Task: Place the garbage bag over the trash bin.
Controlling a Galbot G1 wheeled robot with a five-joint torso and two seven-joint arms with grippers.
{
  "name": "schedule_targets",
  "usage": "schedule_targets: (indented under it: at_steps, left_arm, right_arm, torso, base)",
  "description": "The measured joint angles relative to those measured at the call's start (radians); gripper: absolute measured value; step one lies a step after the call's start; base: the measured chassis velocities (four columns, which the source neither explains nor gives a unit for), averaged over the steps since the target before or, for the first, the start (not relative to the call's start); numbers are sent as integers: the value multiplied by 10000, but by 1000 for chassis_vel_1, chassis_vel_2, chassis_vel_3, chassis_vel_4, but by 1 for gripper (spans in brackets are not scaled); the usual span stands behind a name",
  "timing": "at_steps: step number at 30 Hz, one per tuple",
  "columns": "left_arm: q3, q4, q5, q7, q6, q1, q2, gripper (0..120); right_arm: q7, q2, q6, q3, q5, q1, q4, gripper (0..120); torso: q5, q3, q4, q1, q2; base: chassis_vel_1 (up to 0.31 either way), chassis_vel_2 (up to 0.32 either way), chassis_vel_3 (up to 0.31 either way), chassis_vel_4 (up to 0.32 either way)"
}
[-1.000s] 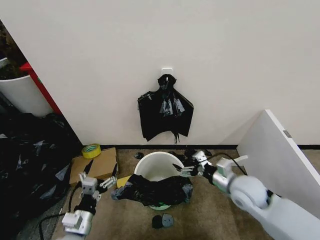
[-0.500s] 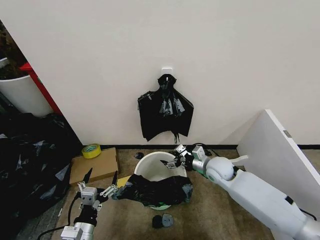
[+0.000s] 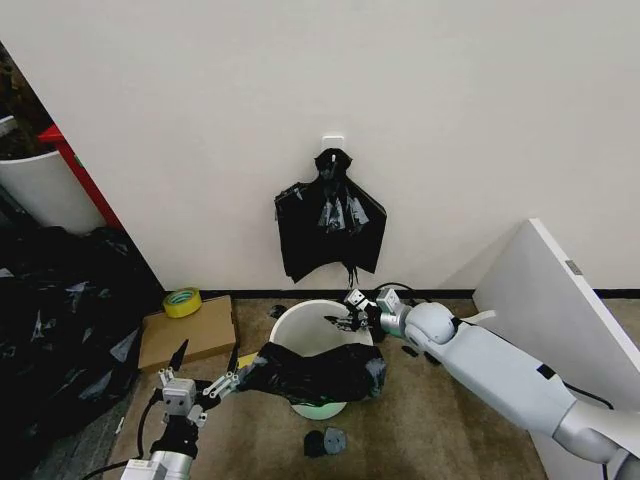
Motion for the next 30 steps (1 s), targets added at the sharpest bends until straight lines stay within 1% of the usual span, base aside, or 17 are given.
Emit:
schedule_targets:
  at_steps: [1,2,3,5,8,10,12,17,19,20,21,23,24,26,29,30]
  left_arm:
    - [0,-7,-9,-5,4,1,-7,100]
    - [0,-7,-9,-5,4,1,-7,100]
    - [1,-14,-18,-8,8,1,-14,100]
    - [1,-22,-39,-17,15,-4,-21,100]
    - [38,-43,-87,-26,62,-11,-31,100]
    - [50,-51,-91,-28,72,-17,-47,100]
    - [64,-72,-125,-33,102,-21,-60,100]
    - [85,-89,-220,-38,164,-55,-31,100]
    - [97,-112,-272,-40,197,-79,-2,100]
    - [105,-122,-310,-40,217,-90,19,100]
    - [121,-126,-350,-41,242,-111,41,100]
    - [144,-126,-394,-41,283,-156,76,100]
    - [144,-126,-394,-41,283,-156,76,100]
    - [175,-126,-435,-46,330,-216,118,100]
    - [200,-176,-493,-56,413,-269,201,100]
    - [200,-176,-493,-56,413,-269,201,100]
  right_arm:
    - [-50,-44,0,-35,27,10,21,36]
    - [-50,-44,0,-35,27,10,21,36]
    - [-84,-88,-5,-77,52,18,59,34]
    - [-113,-140,-29,-179,65,23,141,24]
    - [-83,-171,-83,-270,86,-10,253,13]
    - [-54,-193,-110,-274,130,-35,306,11]
    - [47,-268,-173,-260,250,-79,410,5]
    - [570,-444,-376,218,570,-422,773,4]
    - [1216,-661,-722,553,1046,-743,1187,4]
    - [1594,-801,-853,690,1302,-913,1439,4]
    - [2125,-980,-956,849,1604,-1142,1781,3]
    - [2979,-1250,-1216,1093,2186,-1576,2375,3]
    - [2979,-1250,-1216,1093,2186,-1576,2375,3]
    - [3927,-1489,-1479,1481,2797,-2226,3116,3]
    - [5484,-1464,-1710,2251,3555,-3444,4175,2]
    - [5484,-1464,-1710,2251,3555,-3444,4175,2]
  torso:
    - [0,0,0,0,0]
    - [0,0,0,0,0]
    - [-1,0,-1,0,0]
    - [0,0,-1,0,0]
    - [-1,0,0,0,0]
    - [-1,0,0,0,0]
    - [-1,1,0,0,0]
    - [4,2,3,0,0]
    - [9,4,5,0,-1]
    - [5,4,4,0,-1]
    - [-1,3,0,0,0]
    - [1,3,-2,0,-1]
    - [1,3,-2,0,-1]
    - [-1,3,-2,0,0]
    - [0,1,-4,0,0]
    - [0,1,-4,0,0]
  base:
    - [0,0,0,0]
    - [0,0,0,0]
    - [0,0,0,0]
    - [0,0,0,0]
    - [0,0,0,0]
    - [0,0,0,0]
    - [0,0,0,0]
    - [0,0,0,0]
    - [0,0,0,0]
    - [0,0,0,0]
    - [0,0,0,0]
    - [0,0,0,0]
    - [0,0,0,0]
    - [0,0,0,0]
    - [0,0,0,0]
    - [0,0,0,0]
